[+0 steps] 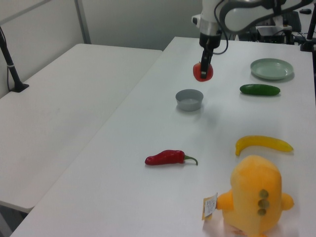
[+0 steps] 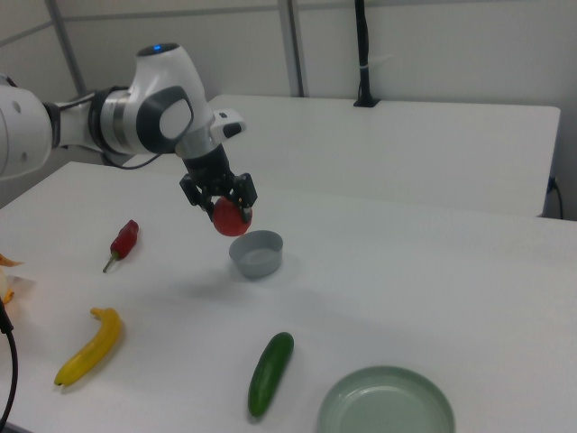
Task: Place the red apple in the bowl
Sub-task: 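Lift the red apple and carry it over the grey bowl, then lower the apple into the grey bowl and open the gripper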
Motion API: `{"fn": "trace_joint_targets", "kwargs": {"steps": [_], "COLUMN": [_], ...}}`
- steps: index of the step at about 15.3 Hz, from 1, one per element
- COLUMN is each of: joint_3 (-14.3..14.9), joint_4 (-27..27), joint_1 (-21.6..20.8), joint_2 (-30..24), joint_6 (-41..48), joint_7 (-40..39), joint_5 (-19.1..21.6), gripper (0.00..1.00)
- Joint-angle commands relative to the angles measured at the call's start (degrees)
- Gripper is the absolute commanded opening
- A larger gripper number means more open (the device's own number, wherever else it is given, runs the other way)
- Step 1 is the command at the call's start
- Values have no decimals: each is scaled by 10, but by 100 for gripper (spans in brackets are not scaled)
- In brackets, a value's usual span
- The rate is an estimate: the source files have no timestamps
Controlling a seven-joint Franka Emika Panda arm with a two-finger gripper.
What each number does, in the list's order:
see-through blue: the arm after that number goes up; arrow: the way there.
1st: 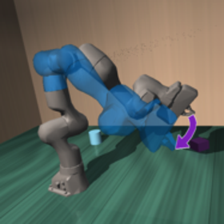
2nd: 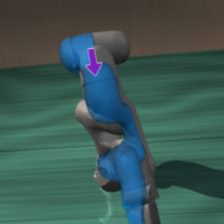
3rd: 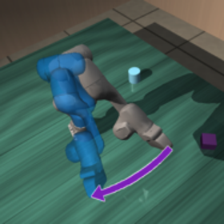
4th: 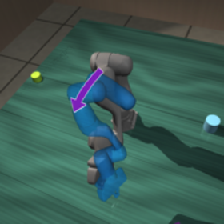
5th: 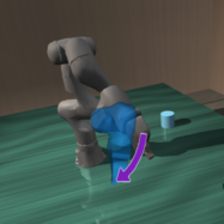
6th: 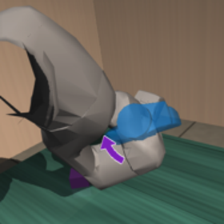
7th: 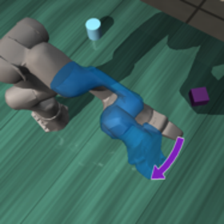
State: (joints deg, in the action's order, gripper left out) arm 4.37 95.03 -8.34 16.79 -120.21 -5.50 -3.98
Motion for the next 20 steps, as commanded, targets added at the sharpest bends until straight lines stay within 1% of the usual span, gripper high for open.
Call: {"fn": "trace_joint_targets", "kwargs": {"steps": [1,5,10,13,15,16,17,19,20], "joint_3": [-4,-4,-4,-3,-3,-3,-3,-3,-3], "joint_4": [50,50,49,50,49,49,50,50,49], "joint_1": [1,3,3,3,3,3,3,3,3], "joint_2": [3,45,79,86,93,93,93,93,92], "joint_6": [-91,-163,-239,-250,-250,-250,-249,-249,-248], "joint_7": [8,8,8,8,8,8,8,8,8], "joint_5": [-7,-13,-20,-21,-33,-39,-39,-39,-39], "gripper": [47,47,47,47,50,54,61,86,95]}}
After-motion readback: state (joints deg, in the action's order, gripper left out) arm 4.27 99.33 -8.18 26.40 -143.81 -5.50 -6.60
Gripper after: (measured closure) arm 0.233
